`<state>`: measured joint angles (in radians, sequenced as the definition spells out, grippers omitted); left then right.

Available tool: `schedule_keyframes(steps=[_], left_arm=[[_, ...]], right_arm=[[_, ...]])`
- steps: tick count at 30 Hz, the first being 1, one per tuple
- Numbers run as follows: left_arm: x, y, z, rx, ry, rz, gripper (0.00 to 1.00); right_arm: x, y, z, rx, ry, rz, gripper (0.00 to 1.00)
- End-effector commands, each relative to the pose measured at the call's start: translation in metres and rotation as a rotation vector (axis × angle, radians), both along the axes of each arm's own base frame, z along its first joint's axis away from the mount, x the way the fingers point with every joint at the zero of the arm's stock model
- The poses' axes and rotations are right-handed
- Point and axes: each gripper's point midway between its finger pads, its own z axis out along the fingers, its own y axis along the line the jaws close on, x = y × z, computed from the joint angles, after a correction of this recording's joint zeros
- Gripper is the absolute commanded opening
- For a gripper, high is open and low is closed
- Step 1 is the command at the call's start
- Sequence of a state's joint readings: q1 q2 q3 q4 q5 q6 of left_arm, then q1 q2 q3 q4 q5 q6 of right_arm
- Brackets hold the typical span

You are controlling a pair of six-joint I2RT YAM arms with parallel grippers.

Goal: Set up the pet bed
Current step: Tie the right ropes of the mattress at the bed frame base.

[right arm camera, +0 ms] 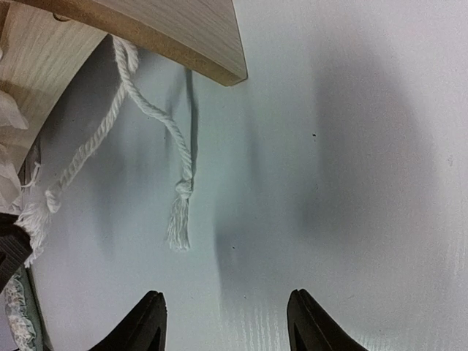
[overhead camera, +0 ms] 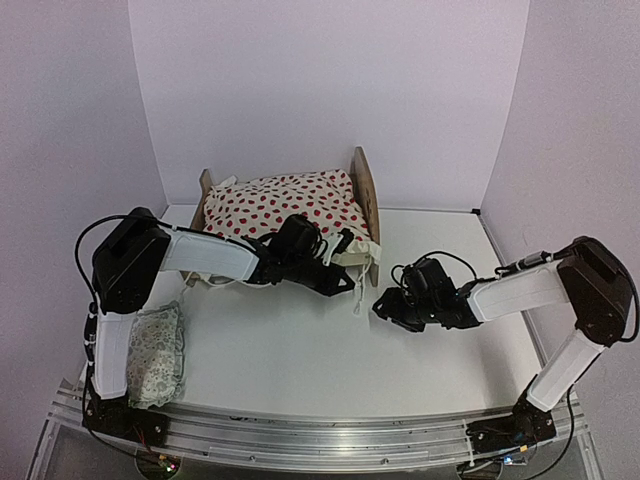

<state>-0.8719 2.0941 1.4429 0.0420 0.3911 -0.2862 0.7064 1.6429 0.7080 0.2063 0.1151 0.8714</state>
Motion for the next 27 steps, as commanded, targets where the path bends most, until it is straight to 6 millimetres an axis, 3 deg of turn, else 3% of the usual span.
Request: schedule_keyframes(steps=[1, 12, 20, 23, 27], left_arm=[[-0.018, 0.0, 0.043, -0.065, -0.011, -0.052, 0.0], [-0.039, 0.01, 0.041, -0.019, 0.026, -0.065, 0.0], [-0.052, 0.013, 0.048, -0.015, 0.03, -0.085, 0.0], [-0.056, 0.017, 0.053, -0.018, 0.031, -0.085, 0.0], [-0.063, 0.024, 0.064, -0.024, 0.027, -0.087, 0.0]], right_arm=[[0.015, 0.014, 0.025, 0.133, -0.082, -0.012, 0.59], [0.048, 0.03, 0.005, 0.162, -0.099, -0.085, 0.58], [0.059, 0.066, -0.004, 0.284, -0.075, -0.012, 0.57], [0.059, 0.067, -0.007, 0.293, -0.067, -0.021, 0.46], [0.054, 0.059, -0.005, 0.283, -0.074, -0.026, 0.22]])
